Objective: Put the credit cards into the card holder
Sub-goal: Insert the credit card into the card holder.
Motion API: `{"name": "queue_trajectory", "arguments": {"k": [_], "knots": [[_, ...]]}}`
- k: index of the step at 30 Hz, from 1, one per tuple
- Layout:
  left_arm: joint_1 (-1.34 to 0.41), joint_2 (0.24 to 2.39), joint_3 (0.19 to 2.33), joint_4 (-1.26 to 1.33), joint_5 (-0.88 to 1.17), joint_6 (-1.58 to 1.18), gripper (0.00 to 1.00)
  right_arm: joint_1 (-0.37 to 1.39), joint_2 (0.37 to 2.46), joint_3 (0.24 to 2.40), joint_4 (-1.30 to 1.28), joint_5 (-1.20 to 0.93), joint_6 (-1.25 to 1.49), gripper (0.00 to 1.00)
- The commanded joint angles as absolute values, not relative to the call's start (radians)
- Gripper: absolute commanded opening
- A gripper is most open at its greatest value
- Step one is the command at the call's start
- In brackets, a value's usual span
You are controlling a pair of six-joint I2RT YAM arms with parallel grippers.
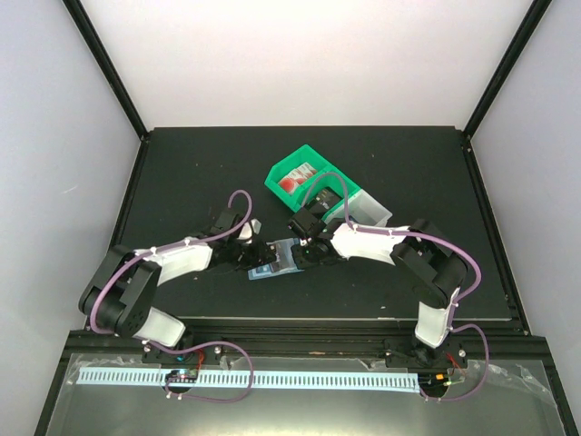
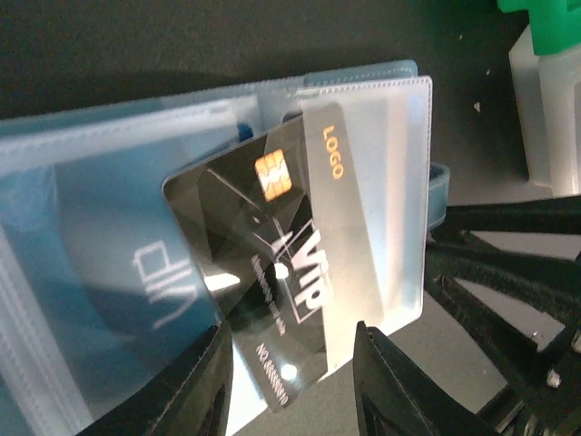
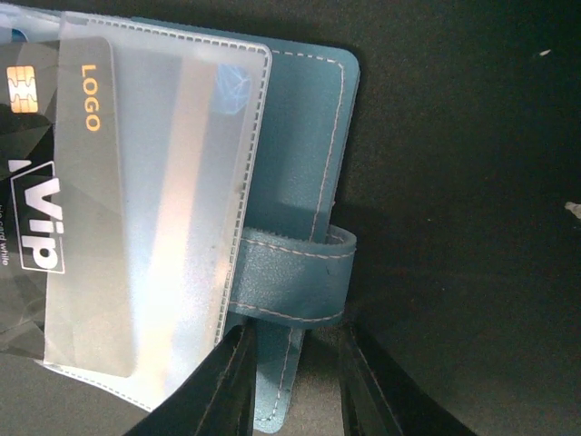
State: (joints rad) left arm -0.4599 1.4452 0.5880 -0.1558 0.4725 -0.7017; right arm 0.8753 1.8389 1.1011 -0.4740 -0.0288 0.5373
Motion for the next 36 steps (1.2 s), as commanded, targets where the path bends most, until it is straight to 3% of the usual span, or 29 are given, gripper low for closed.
{"name": "queue_trajectory", "arguments": {"k": [1,21,32,36], "knots": [[-0.462,1.512,0.669,-0.217,0.454,-0.648,0.4,0.878,1.859,1.112,-0.466,-0.03,0.538,0.28],[-0.463,1.614,0.671,-0.006,0.658,-0.68,0.42,0.878,1.842,1.101,-0.435,-0.011,0.546,0.28],[-0.462,1.426,0.66,-0.13,0.541,-0.641,0.44,0.879,1.723,1.099,-0.495,0.141,0.561,0.31],[-0.463,1.374,0.659,-0.188,0.47,-0.633,0.45,0.879,1.695,1.115,-0.5,0.107,0.527,0.34]]}}
